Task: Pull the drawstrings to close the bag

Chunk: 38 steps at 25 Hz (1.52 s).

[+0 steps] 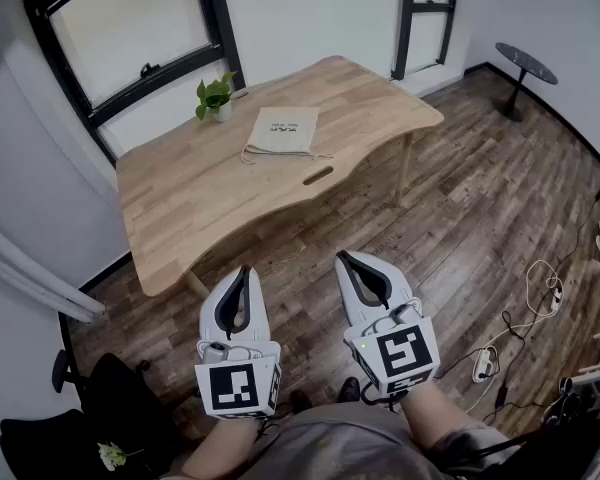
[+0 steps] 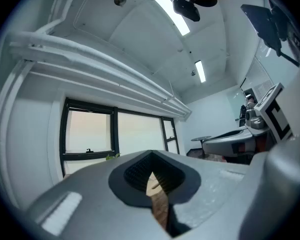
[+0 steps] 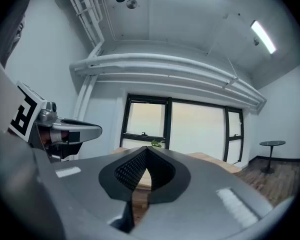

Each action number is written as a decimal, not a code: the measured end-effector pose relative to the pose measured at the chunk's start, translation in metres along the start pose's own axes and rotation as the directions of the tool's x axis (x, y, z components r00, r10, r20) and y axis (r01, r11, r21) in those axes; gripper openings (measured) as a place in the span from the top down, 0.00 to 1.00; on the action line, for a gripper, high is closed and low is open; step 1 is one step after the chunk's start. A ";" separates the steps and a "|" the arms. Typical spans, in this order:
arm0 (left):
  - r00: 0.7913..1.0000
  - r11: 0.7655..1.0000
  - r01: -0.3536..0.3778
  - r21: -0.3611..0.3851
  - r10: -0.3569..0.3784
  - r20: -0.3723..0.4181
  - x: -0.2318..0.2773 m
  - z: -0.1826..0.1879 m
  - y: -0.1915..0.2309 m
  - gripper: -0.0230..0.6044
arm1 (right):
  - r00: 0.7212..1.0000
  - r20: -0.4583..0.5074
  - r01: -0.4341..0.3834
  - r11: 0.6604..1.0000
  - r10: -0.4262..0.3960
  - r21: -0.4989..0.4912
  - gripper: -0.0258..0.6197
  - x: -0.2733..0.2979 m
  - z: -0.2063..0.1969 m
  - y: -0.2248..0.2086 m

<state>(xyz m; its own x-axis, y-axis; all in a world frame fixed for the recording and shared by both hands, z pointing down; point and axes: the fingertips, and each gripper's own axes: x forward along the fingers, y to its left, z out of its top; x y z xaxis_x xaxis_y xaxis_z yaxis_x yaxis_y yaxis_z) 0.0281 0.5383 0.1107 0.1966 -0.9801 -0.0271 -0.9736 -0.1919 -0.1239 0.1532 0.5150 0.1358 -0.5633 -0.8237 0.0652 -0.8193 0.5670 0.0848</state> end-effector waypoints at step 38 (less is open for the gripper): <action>0.998 0.997 0.035 -0.072 -0.038 -0.052 0.175 -0.065 0.084 0.96 | 0.997 -0.071 -0.032 0.996 0.038 0.083 0.91 0.185 -0.041 -0.062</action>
<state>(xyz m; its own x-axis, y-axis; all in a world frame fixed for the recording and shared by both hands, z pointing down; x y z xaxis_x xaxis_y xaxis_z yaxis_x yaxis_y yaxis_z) -0.0269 0.3477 0.1604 0.2276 -0.9733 0.0293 -0.9720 -0.2289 -0.0534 0.1039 0.3279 0.1838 -0.5850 -0.7992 0.1385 -0.8069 0.5906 -0.0002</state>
